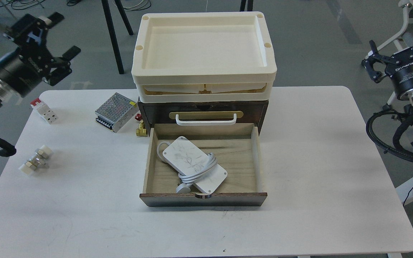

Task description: Put charging cable into cabinet

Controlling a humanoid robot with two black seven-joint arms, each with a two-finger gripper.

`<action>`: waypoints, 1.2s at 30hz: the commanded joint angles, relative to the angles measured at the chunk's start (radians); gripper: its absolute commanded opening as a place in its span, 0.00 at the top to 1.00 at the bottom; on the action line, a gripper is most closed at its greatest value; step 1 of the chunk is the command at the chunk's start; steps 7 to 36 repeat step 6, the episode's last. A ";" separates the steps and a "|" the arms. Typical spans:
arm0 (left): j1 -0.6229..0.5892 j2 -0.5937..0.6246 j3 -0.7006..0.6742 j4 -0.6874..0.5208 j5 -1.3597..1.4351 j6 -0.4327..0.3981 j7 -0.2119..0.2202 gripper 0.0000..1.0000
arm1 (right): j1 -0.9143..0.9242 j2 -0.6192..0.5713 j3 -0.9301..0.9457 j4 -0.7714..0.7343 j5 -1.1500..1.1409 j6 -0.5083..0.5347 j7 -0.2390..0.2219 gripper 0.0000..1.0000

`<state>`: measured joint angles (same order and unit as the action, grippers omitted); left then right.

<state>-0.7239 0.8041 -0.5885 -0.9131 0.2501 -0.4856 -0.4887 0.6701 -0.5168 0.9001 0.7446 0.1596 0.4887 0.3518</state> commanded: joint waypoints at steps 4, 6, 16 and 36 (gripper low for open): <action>-0.048 -0.146 -0.050 0.148 -0.118 -0.003 0.000 0.00 | -0.001 0.017 0.062 0.064 0.000 0.000 0.001 0.00; -0.051 -0.146 -0.053 0.149 -0.120 -0.003 0.000 0.00 | -0.003 0.008 0.063 0.064 0.000 0.000 0.001 0.00; -0.051 -0.146 -0.053 0.149 -0.120 -0.003 0.000 0.00 | -0.003 0.008 0.063 0.064 0.000 0.000 0.001 0.00; -0.051 -0.146 -0.053 0.149 -0.120 -0.003 0.000 0.00 | -0.003 0.008 0.063 0.064 0.000 0.000 0.001 0.00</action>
